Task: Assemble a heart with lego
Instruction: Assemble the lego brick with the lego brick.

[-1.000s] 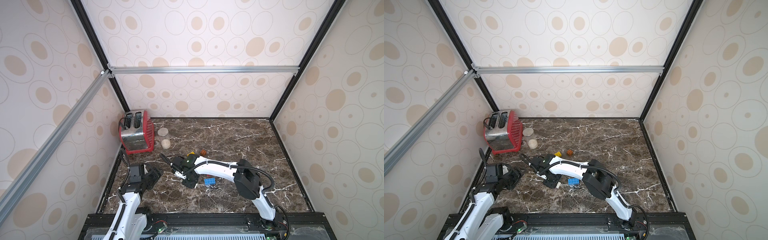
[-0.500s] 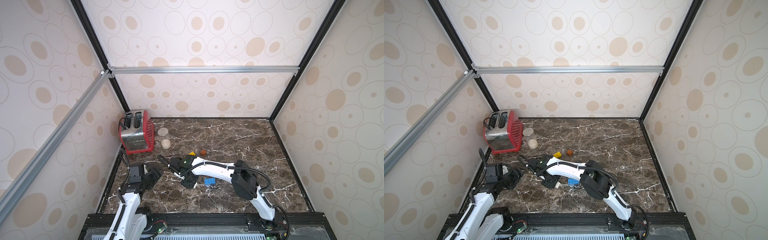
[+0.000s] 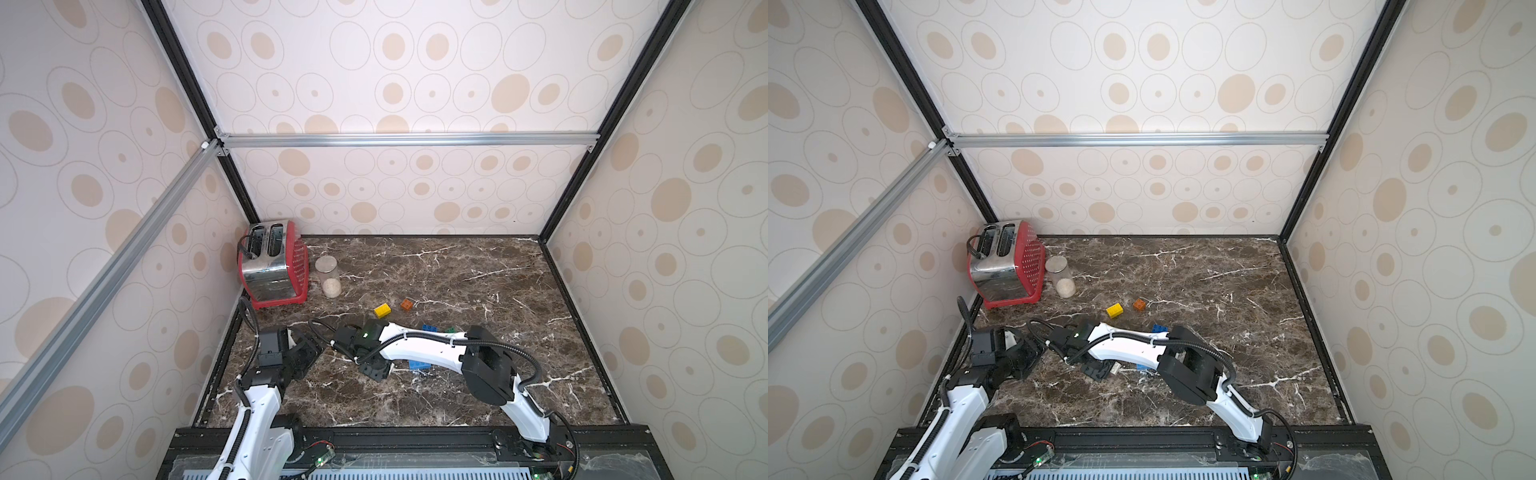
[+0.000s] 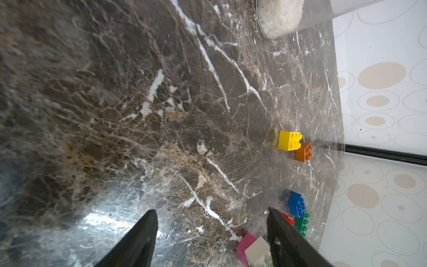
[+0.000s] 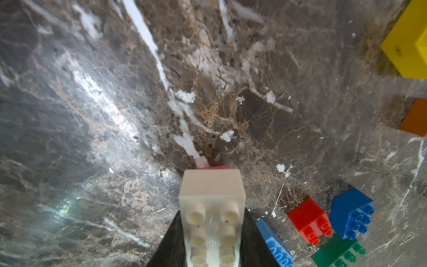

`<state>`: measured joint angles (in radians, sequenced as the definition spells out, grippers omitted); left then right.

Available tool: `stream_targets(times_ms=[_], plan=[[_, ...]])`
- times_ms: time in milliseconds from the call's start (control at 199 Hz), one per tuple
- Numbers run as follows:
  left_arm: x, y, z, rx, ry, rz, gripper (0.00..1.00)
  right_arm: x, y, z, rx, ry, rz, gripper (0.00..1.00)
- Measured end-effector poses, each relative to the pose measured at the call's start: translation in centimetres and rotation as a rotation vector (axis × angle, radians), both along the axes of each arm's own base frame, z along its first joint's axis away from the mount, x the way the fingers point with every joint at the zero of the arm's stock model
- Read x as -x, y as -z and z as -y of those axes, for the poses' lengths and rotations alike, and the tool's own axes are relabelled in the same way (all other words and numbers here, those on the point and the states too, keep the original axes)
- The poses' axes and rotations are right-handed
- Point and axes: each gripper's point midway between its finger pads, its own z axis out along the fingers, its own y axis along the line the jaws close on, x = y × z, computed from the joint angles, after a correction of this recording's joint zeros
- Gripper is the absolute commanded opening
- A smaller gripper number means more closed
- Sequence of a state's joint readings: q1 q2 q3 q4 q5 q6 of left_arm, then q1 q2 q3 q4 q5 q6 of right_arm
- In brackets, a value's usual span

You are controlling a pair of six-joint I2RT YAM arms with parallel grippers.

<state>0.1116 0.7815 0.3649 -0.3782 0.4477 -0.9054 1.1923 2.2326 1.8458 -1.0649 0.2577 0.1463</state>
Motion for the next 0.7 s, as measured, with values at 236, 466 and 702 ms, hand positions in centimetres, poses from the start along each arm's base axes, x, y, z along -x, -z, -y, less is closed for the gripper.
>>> stream_targets(times_ms=[236, 466, 702], plan=[[0.00, -0.04, 0.00, 0.000, 0.000, 0.002, 0.75, 0.12, -0.03, 0.10, -0.012, 0.001, -0.004, 0.19], [-0.02, -0.13, 0.00, -0.001, 0.000, 0.006, 0.75, 0.15, -0.01, 0.17, -0.020, 0.026, -0.008, 0.19], [-0.02, -0.14, 0.00, -0.001, 0.000, 0.006, 0.75, 0.16, -0.11, 0.71, -0.038, 0.041, 0.006, 0.18]])
